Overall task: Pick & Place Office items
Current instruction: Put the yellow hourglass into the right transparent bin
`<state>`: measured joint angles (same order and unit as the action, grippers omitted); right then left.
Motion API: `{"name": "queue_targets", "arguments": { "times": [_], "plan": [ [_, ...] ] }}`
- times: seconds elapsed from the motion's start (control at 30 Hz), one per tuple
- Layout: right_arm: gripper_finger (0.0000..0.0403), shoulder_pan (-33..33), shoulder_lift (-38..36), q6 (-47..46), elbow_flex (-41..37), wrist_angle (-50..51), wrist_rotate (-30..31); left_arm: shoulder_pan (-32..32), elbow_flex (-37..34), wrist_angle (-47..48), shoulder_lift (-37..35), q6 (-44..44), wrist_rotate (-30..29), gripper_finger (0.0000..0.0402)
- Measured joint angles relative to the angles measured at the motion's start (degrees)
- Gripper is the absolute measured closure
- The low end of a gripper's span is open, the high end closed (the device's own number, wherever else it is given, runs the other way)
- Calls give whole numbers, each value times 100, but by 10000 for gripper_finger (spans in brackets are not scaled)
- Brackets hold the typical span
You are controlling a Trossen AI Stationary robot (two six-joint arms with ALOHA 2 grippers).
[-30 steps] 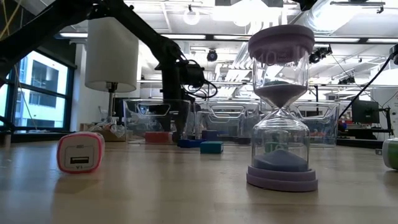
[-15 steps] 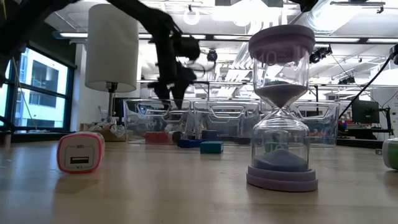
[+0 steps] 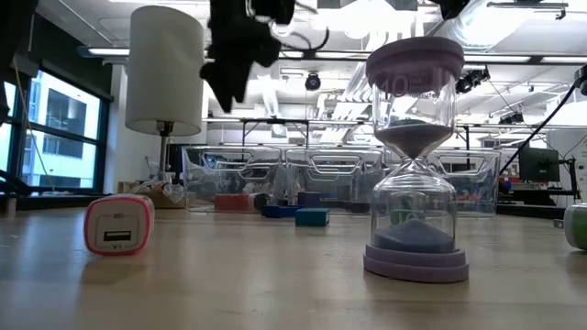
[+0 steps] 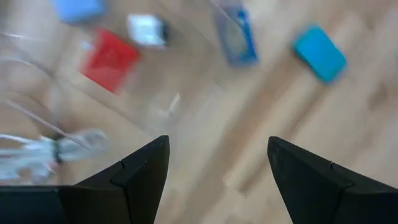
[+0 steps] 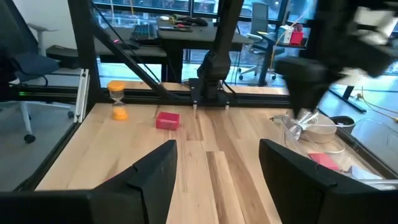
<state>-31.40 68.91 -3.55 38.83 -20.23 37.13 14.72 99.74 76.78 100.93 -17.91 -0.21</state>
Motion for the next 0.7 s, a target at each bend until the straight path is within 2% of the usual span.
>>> {"name": "queue_targets", "arguments": {
  "times": [0.2,0.57,0.7],
  "plan": [
    [185,0,1,-120,0,0,-2,-1122,-7,669,2,-16,74,137],
    [185,0,0,-120,0,0,-5,-3243,-13,659,17,-15,70,137],
    [185,0,1,-120,0,0,-5,-3920,-13,662,17,-665,57,137]
  ]
}}
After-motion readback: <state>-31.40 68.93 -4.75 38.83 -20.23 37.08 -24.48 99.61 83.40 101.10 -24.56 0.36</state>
